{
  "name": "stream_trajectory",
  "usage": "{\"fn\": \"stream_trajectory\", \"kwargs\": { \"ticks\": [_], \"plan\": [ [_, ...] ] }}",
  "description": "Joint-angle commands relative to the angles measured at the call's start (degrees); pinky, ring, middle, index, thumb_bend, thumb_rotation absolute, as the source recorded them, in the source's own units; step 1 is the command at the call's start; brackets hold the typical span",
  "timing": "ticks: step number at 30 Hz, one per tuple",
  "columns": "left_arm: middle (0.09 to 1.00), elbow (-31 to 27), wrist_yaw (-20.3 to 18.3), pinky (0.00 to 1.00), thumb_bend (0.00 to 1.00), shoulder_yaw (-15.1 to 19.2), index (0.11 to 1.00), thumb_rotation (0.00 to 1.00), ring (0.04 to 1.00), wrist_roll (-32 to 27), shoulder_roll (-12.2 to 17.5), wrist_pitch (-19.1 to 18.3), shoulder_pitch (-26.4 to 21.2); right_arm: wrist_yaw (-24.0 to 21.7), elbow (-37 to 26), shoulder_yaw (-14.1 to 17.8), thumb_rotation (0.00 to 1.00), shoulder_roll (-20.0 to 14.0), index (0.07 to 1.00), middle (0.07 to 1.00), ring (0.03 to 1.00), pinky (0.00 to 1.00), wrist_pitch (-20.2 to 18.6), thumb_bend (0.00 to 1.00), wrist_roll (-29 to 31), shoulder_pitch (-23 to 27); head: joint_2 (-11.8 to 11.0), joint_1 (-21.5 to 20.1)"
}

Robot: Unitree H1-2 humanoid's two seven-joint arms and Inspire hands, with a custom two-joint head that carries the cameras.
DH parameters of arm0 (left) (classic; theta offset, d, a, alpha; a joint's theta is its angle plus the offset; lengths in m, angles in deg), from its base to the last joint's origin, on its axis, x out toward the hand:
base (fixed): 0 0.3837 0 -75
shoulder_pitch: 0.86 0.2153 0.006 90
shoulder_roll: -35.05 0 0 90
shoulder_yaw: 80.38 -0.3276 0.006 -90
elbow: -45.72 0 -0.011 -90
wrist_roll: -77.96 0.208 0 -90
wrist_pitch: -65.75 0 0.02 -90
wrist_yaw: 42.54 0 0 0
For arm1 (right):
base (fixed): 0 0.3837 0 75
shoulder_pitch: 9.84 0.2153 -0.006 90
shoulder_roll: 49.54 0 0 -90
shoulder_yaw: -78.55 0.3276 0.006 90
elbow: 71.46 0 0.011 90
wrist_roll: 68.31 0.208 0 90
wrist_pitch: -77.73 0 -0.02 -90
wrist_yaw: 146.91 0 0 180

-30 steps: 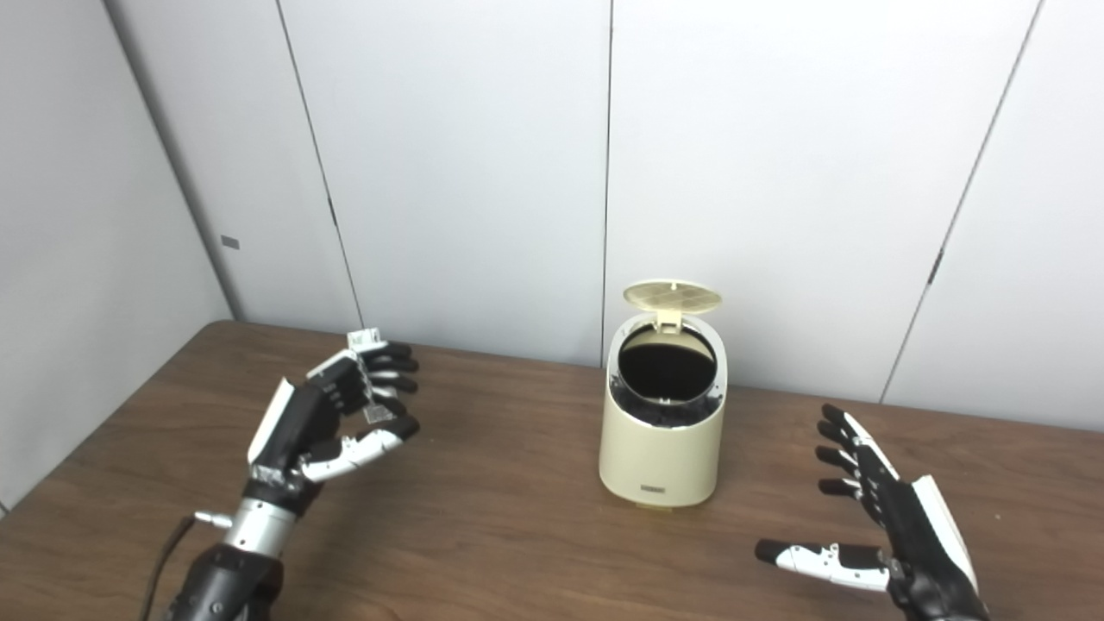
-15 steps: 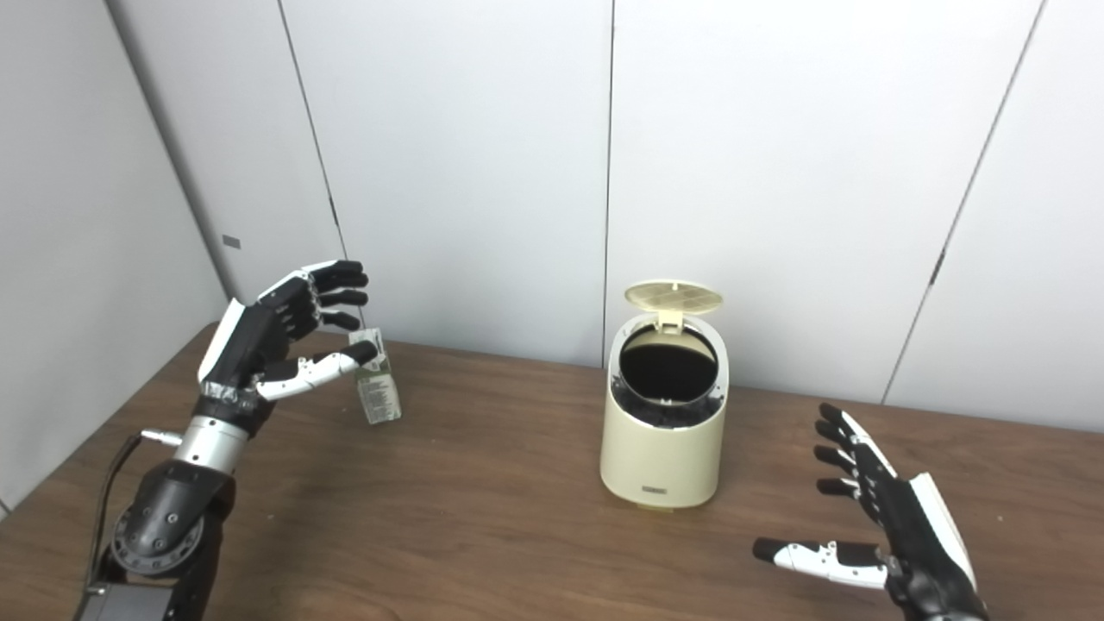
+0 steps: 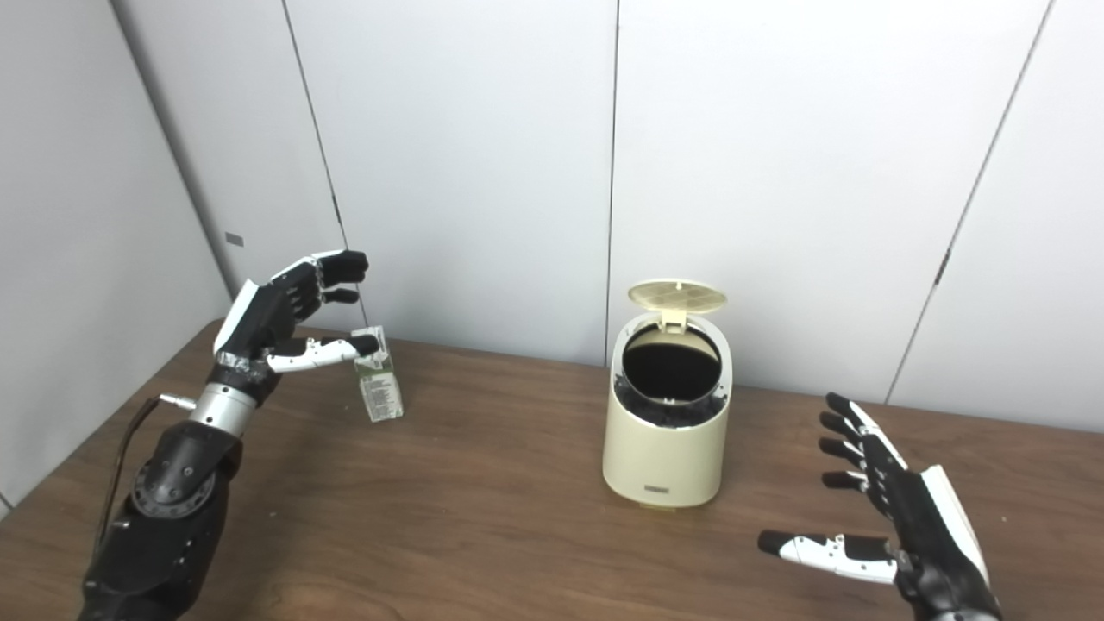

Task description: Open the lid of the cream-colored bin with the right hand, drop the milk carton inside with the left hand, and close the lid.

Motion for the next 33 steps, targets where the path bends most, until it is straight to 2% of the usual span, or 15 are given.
{"fn": "stream_trajectory", "kwargs": {
  "ticks": [1, 6, 12, 17, 23, 28, 33],
  "plan": [
    [0.814, 0.85, 1.33, 0.79, 0.91, 0.21, 0.791, 0.15, 0.825, 0.92, 2.41, 3.13, -3.55, -0.35, -2.54, 0.32, 0.0, -0.92, 0.912, 0.892, 0.826, 0.69, 0.15, 0.77, 0.35, 1.99, 0.06, -0.03],
    [0.848, 6.93, 1.57, 0.9, 0.93, 0.32, 0.796, 0.17, 0.899, 0.63, 1.83, 4.63, -5.21, -0.5, -3.09, 0.49, 0.0, -0.98, 0.912, 0.888, 0.803, 0.68, -0.25, 0.78, 0.32, 2.05, 0.18, -0.2],
    [0.885, 12.3, 2.17, 0.92, 0.95, 0.18, 0.86, 0.21, 0.935, 0.9, 1.3, 4.77, -6.31, -0.87, -4.11, 0.56, 0.0, -1.11, 0.916, 0.892, 0.805, 0.69, -1.24, 0.77, 0.35, 1.94, 0.39, -0.66],
    [0.908, 16.44, 3.94, 0.95, 0.95, 0.24, 0.89, 0.28, 0.947, 1.55, 1.12, 4.8, -6.98, -1.09, -4.31, 0.82, 0.0, -1.39, 0.915, 0.893, 0.803, 0.69, -1.28, 0.78, 0.8, 1.89, 0.48, -0.92],
    [0.909, 19.75, 4.89, 0.93, 0.91, 0.47, 0.897, 0.27, 0.938, 1.04, 0.69, 4.81, -7.63, -1.47, -4.99, 0.88, 0.0, -1.58, 0.918, 0.897, 0.806, 0.7, -1.94, 0.77, 0.87, 1.93, 0.44, -1.1],
    [0.889, 22.16, 4.82, 0.9, 0.92, 0.98, 0.884, 0.26, 0.897, -0.13, -0.22, 4.81, -8.12, -1.41, -5.34, 0.66, 0.0, -1.78, 0.918, 0.894, 0.802, 0.7, -1.82, 0.77, 0.41, 1.88, 0.5, -1.27],
    [0.864, 24.16, 3.48, 0.84, 0.91, 1.76, 0.876, 0.24, 0.853, -2.07, -1.34, 4.81, -8.77, -1.74, -5.87, 0.78, 0.0, -1.83, 0.924, 0.902, 0.81, 0.72, -2.07, 0.75, 1.24, 1.67, 0.63, -1.34]
  ]
}}
